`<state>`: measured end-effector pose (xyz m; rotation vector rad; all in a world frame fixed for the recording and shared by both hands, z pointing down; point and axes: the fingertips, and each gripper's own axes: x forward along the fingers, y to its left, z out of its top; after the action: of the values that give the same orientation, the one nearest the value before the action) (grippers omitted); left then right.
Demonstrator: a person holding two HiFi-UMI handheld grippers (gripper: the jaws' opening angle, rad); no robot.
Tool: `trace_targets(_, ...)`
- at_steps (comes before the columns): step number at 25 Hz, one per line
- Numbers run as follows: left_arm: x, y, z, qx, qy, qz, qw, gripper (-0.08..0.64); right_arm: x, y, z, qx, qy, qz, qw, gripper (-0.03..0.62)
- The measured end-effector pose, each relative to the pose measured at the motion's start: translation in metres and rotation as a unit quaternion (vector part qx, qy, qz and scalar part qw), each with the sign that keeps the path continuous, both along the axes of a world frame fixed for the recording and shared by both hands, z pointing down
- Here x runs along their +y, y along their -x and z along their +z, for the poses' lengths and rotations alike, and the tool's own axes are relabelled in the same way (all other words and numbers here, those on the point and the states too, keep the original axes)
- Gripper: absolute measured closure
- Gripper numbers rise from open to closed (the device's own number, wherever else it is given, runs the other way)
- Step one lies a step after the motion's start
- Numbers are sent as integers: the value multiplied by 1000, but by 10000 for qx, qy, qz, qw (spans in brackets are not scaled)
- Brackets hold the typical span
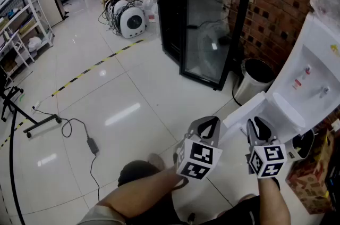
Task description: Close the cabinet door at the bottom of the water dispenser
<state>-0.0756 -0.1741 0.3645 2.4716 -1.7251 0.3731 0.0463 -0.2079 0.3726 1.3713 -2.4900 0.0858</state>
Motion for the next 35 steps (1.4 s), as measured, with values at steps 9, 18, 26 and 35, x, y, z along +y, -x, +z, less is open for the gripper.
trace_targets(9,-17,-14,61,-672,345,174,9970,560,-12,51,66,968,434,-858,9906,417)
trace_targets(18,-25,-4,67,-460,487,-57,9977,560,-13,82,119,1890,738,-1511,9675,416)
trace_targets(26,-29,-38,56,-444,329,291,9980,560,1,60,116,1953,998,-1518,9638,482)
trace_targets(35,-25,-106,41,-72,198,746,9970,560,41,-6,116,2294,1267,-1246,9570,480)
